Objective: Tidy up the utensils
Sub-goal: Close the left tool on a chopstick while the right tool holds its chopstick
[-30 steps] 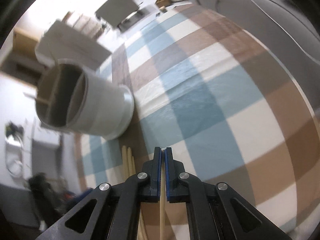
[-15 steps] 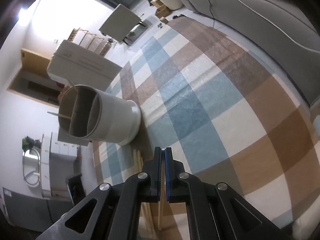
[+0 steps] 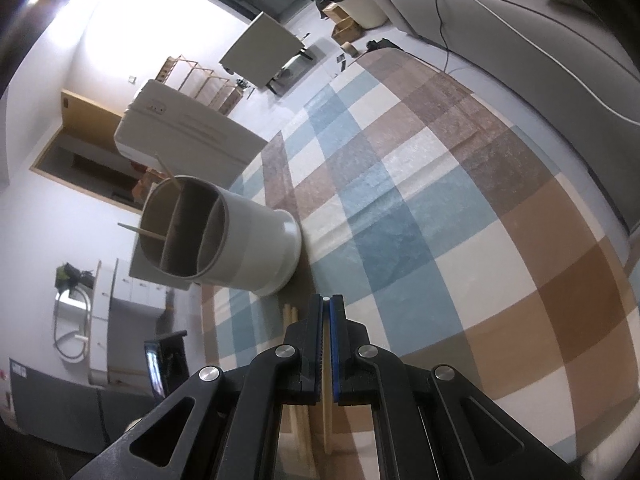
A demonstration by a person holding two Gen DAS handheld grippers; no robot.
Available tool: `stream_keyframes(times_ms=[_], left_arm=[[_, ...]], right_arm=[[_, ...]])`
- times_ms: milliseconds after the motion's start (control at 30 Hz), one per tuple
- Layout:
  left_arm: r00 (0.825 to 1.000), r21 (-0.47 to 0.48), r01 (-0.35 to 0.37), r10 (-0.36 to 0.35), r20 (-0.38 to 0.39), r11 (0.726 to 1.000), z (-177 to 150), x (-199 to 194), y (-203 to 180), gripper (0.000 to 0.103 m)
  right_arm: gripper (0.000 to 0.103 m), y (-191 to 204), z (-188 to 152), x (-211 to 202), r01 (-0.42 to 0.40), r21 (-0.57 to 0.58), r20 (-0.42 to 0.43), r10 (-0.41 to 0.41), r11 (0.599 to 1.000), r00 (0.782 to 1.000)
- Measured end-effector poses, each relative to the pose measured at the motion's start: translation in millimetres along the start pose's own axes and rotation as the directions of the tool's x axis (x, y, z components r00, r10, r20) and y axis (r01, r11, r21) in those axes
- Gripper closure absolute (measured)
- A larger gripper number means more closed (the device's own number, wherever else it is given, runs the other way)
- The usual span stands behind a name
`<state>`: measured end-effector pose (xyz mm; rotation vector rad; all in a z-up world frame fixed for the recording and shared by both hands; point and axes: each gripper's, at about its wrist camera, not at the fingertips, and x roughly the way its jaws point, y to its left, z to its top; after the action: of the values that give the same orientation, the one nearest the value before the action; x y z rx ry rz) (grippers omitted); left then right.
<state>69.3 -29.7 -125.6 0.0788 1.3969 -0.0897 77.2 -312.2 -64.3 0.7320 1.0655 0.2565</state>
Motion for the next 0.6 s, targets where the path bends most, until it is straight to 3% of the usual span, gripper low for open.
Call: stream_keyframes(times_ms=[100,367,467,533,600], left_arm=[[0.999,0.003,-0.029,0.029,-0.022,1.0,-7,-1,3,0.013],[0.996,0.042,-0.088,0.087,0.017,0.995,5,-4,-16,0.02],[0.998,0.053,-0.058,0.057,0.016,0.997,19,-4,-22,0.041],[0.999,0.069,-0.047,0.047,0.005,0.996,31,-4,-29,0.062],[0.999,0.087,-0.039,0.04,-0.013,0.995,42,-2,-37,0.077]], right_arm=[[0.101,-1,3,1,-0.017,0.01,-0.002,0.017,1.0,1.0],[0.101,2,7,2,-0.031,-0.001,0.004,0.031,1.0,1.0],[0.101,1,8,1,-0.033,0.0,0.008,0.033,0.999,0.999],[0.101,1,9,1,-0.036,0.002,0.012,0.036,0.999,0.999],[0.101,2,10,1,-0.038,0.001,0.015,0.038,0.999,0.999]])
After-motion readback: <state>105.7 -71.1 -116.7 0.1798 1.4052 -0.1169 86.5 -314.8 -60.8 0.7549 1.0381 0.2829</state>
